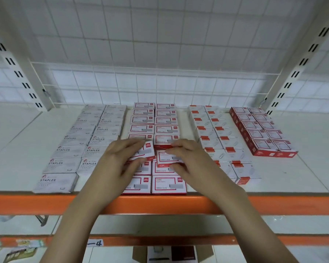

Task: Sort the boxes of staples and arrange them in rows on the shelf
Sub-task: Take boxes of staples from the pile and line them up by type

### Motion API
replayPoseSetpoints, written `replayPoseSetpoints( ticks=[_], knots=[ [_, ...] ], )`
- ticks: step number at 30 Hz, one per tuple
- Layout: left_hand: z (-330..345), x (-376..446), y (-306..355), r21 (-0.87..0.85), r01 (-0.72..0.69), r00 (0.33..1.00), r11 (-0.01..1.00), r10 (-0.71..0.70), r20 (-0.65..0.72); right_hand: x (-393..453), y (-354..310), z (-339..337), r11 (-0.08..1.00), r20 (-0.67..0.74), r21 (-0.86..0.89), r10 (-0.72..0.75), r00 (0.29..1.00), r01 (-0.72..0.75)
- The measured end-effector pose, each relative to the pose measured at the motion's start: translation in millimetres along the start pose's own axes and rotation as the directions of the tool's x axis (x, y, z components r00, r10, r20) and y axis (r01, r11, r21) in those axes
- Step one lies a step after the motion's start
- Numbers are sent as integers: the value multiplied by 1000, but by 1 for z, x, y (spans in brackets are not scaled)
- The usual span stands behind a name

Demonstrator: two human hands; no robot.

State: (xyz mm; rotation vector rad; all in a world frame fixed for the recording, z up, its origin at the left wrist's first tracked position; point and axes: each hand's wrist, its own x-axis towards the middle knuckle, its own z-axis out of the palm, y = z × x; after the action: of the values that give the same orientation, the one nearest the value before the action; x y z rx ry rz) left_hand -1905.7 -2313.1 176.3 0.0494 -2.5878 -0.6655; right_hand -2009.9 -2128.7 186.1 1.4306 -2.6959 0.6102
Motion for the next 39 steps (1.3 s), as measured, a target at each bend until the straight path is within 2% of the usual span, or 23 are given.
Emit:
replayPoseSetpoints(
  ticks=[6, 10, 18, 22, 28, 34, 39],
  knots=[
    [2, -11, -5, -17, 10, 1000, 1000, -10, 16, -5, 2, 17, 997, -147, -72, -12, 989, 1],
    [1, -20, -12, -20, 33, 999, 999, -32, 40, 3, 0, 20, 998, -176, -61, -4, 984, -7],
    [2, -25, -11, -25, -40, 998, 999, 41, 47, 10, -4, 12, 993, -41, -102, 54, 998, -58],
    [9, -28, -16, 31, -84, 989, 996, 79, 121, 3, -5, 15, 995, -97, -82, 56, 994, -64],
    [6, -25, -21, 179, -154, 980, 972, 127, 153, -7, -5, 17, 995, -126, -66, 67, 990, -76],
    [9, -21, -19, 210, -172, 979, 963, 144, 143, -9, -3, 16, 994, -124, -62, 78, 989, -86],
    [10, -16, -20, 152, -131, 979, 980, 104, 175, -11, -2, 14, 993, -92, -71, 92, 991, -99]
  ],
)
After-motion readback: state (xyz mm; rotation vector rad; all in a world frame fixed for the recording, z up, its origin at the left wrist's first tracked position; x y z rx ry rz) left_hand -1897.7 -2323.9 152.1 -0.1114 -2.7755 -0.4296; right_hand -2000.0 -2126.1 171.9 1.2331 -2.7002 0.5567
